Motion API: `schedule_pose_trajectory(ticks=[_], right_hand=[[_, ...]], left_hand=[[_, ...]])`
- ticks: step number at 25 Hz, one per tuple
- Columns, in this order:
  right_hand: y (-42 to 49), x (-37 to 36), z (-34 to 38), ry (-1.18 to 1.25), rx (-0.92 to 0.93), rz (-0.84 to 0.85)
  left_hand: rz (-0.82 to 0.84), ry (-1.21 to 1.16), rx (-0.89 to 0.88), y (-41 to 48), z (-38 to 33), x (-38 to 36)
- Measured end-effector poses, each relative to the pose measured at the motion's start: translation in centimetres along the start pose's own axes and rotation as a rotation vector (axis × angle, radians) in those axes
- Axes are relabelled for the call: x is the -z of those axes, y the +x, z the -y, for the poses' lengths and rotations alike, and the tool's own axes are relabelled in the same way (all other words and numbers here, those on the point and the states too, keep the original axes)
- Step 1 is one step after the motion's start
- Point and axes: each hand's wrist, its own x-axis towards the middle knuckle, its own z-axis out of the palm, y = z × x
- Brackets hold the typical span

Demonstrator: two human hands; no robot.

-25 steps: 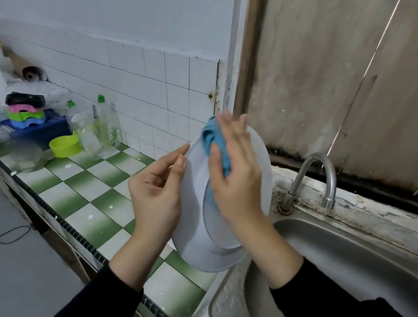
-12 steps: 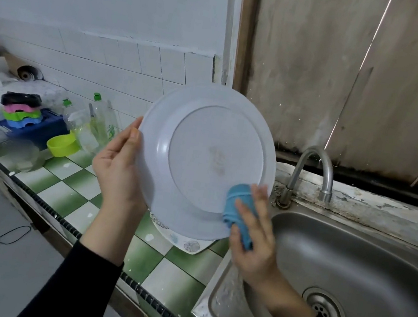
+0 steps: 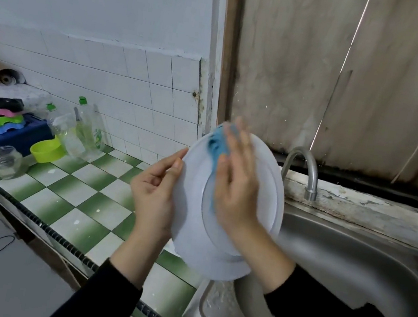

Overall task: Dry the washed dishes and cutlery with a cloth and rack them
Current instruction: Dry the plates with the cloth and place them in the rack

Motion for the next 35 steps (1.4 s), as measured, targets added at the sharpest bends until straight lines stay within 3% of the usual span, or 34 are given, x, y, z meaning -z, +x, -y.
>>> schedule_pose_trajectory(ticks=[2,4,8,9,13,15,18,22,27,29,31,33,35], right_hand=[[-3.6,-0.5,0.3,-0.066,0.167,0.204],[-5.3,0.9,-1.8,-0.091,0.175,0.231],[-1.0,2.3,-5.3,-0.041,-0.227,-0.022],[0.1,1.7,-4.7,-0.007,-0.257,-0.035],[-3.1,-0.9,-0.6,0.083,0.099,0.172],[-6.0,-0.2,-2.1,0.057,0.187,0.199],[-7.0,1.5,-6.7,0.064,-0.062,-0.058],[-3.4,1.5,-8.7,0.360,-0.734,-0.370],[2.1,1.8,-6.9,0.630,-0.977,-0.660],[3.4,2.1,-5.9,0.936,-0.958,-0.662],[4.0,2.2,-5.8,1.166,-0.849,-0.629],[4.1,2.3,-6.2,1.252,-0.763,-0.537],[4.1,2.8,-7.0,1.282,-0.702,-0.405]], left_hand=[[-0.107,-0.073,0.067,0.5,0.7,0.5],[-0.186,-0.084,0.079,1.3,0.8,1.8],[-0.156,0.039,-0.029,0.9,-0.1,1.7],[-0.133,0.094,-0.061,0.5,-0.2,1.0],[-0.180,0.158,-0.137,0.7,-0.5,0.1],[-0.190,0.118,-0.159,1.6,-1.2,1.1],[-0.099,0.130,-0.222,1.6,-2.3,2.2],[0.045,0.251,-0.284,0.7,-2.2,1.8],[-0.132,0.428,-0.325,1.2,-0.2,3.1],[-0.295,0.526,-0.156,1.4,0.5,3.5],[-0.412,0.471,0.206,1.8,-0.2,2.9],[-0.423,0.215,0.559,2.4,-1.5,2.6],[-0.327,-0.024,0.820,2.7,-2.5,3.2]])
